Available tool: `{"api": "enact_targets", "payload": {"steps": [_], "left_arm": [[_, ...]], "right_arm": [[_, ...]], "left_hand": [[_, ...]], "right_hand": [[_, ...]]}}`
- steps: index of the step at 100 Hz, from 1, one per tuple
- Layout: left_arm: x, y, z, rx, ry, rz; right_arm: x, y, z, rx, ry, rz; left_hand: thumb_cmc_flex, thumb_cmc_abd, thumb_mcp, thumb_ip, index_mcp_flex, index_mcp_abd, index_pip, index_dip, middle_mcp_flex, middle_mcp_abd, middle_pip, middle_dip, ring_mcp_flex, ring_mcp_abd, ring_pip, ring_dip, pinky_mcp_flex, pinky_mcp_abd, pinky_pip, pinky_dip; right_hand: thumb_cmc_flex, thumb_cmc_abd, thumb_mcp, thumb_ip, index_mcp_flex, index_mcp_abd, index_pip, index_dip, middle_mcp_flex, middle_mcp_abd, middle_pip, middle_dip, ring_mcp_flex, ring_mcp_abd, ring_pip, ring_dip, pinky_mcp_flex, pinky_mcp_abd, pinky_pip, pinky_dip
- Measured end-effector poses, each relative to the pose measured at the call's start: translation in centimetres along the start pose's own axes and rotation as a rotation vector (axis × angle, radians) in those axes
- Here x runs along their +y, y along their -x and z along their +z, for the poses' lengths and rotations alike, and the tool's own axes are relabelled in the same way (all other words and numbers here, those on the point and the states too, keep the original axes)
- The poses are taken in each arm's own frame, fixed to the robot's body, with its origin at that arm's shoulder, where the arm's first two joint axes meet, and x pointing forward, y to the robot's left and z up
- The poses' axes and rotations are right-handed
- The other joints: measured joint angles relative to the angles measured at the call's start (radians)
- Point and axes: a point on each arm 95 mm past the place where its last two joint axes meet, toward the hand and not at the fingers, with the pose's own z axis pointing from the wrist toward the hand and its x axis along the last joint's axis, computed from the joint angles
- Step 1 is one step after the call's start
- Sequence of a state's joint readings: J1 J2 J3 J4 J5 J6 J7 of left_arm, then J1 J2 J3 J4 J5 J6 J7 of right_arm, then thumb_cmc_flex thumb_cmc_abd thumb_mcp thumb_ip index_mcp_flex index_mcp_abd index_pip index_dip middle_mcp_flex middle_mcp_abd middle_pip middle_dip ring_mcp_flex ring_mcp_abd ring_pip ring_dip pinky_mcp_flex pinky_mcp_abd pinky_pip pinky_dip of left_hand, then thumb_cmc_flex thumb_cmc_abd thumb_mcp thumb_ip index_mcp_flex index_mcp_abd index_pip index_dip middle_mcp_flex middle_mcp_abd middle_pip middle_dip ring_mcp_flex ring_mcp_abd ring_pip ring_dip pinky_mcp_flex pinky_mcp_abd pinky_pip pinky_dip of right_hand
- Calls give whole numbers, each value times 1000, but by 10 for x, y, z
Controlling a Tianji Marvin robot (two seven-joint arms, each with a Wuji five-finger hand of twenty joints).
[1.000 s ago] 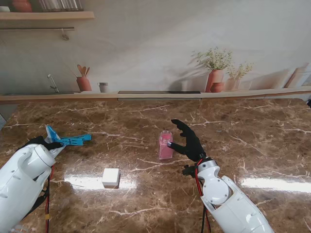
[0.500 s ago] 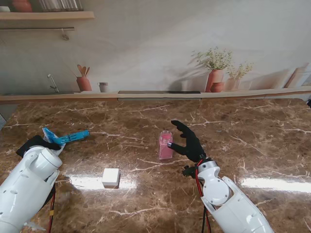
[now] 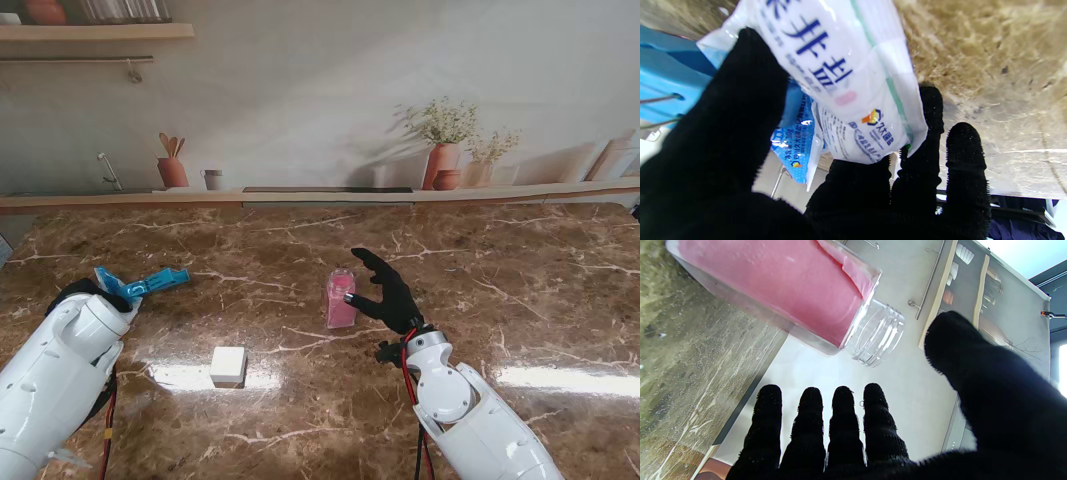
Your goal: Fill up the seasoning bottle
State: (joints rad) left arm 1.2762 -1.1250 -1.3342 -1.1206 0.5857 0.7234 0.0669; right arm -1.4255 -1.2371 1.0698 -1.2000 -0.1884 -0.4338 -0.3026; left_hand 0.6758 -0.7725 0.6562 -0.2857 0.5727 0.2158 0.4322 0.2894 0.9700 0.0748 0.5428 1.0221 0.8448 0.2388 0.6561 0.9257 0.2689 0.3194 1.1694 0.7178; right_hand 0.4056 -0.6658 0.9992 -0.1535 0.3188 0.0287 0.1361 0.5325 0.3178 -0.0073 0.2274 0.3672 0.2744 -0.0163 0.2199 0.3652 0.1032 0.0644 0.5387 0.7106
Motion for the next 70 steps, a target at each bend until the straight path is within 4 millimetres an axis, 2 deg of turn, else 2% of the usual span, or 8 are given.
{"api": "enact_targets", "payload": {"steps": [7,12,21,24,28,40,53,70], "left_arm": [[1,0,1,-3,-15,-10],[2,0,1,-5,-11,-17],[4,0,1,-7,9,-43],[4,0,1,-6,20,-60],[2,0,1,1,35,-90],[-3,0,2,12,41,-152],[-1,1,4,26,-2,-157],[10,9,3,14,-60,-292]], "right_arm": [[0,0,0,0,1,-1],[1,0,0,0,1,-1],[1,0,0,0,1,-2],[1,0,0,0,1,-2],[1,0,0,0,0,-3],[1,0,0,0,-1,-3],[1,0,0,0,-2,-5],[1,-1,0,1,-7,-10]], "left_hand": [[8,9,3,-11,0,-90,192,66,-13,0,57,57,-3,0,26,37,-25,9,-5,0],[8,33,3,-16,23,-171,339,213,-51,-1,115,124,-28,0,41,101,-63,9,-20,-1],[34,108,-21,-27,-16,-185,373,409,-188,-7,114,225,-155,9,97,156,-142,-1,-61,-17],[79,149,-68,-36,-55,-185,377,478,-278,-5,49,156,-193,26,125,161,-155,-14,-73,-25],[169,179,-130,-37,-85,-169,390,540,-342,-9,98,-3,-218,60,126,128,-147,-22,-77,-33],[260,210,-156,-37,-99,-154,464,659,-265,-1,96,-296,-141,91,106,-42,-6,-22,-39,-46],[260,207,-156,-37,-51,-153,478,710,-129,-12,38,-312,17,88,107,-98,132,22,50,16],[258,198,-160,-38,25,-153,487,747,-38,5,99,-238,140,83,237,49,216,68,148,147]], "right_hand": [[0,1,0,0,1,-1,0,0,0,0,0,0,0,0,0,0,0,0,0,0],[0,6,1,0,1,-1,0,0,0,0,0,0,0,0,0,0,0,0,0,0],[0,12,11,0,2,-1,0,-1,0,0,0,0,0,0,0,0,0,0,0,0],[0,14,11,0,2,-1,0,-2,0,0,0,0,0,0,0,0,0,0,0,0],[0,16,11,0,10,-3,4,-9,0,0,0,0,0,0,0,0,0,0,0,0],[0,18,11,0,10,-4,11,-10,0,0,0,0,0,0,0,0,0,0,0,0],[0,21,15,0,10,-5,11,-10,1,0,0,0,0,0,0,0,1,0,10,0],[0,28,15,0,10,-9,11,-10,2,0,0,0,0,0,0,0,1,0,10,0]]}}
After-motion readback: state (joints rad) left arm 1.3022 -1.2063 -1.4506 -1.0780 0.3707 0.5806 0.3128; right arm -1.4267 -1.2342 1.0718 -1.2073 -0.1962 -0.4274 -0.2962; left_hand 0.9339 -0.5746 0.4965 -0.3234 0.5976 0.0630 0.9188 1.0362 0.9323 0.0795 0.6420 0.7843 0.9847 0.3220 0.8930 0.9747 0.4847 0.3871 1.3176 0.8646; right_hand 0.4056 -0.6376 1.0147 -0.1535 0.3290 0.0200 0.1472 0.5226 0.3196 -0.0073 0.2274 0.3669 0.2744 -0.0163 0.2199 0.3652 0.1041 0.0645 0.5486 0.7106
